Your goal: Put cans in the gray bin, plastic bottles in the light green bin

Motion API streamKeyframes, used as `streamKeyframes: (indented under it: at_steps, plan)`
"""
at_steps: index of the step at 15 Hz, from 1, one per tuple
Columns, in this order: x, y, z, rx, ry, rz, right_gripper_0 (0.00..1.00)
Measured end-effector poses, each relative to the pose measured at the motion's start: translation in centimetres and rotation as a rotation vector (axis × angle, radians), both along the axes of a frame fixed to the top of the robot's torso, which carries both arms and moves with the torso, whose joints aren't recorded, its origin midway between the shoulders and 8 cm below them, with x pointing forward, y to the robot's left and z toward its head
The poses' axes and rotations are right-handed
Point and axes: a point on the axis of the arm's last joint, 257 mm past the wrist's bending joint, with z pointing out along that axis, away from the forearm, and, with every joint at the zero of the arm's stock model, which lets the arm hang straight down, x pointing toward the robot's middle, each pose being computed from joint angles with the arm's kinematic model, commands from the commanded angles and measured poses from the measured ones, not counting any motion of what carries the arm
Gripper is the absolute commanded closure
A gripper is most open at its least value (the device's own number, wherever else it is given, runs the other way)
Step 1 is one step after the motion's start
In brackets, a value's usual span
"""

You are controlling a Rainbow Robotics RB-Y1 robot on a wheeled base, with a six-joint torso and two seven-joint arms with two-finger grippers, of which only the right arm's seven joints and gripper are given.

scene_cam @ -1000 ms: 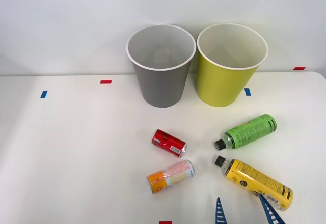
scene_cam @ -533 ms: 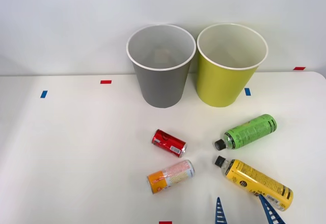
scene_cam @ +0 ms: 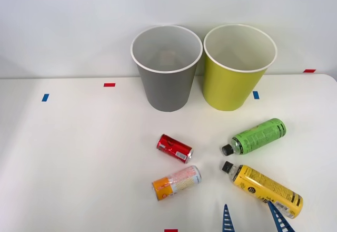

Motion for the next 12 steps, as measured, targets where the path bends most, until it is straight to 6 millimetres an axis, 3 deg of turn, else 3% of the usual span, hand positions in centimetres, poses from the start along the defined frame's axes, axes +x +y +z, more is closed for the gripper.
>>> streamKeyframes:
  at_steps: [12]
  plan:
    - [0.00, 0.00, 0.00, 0.000, 0.000, 0.000, 0.00]
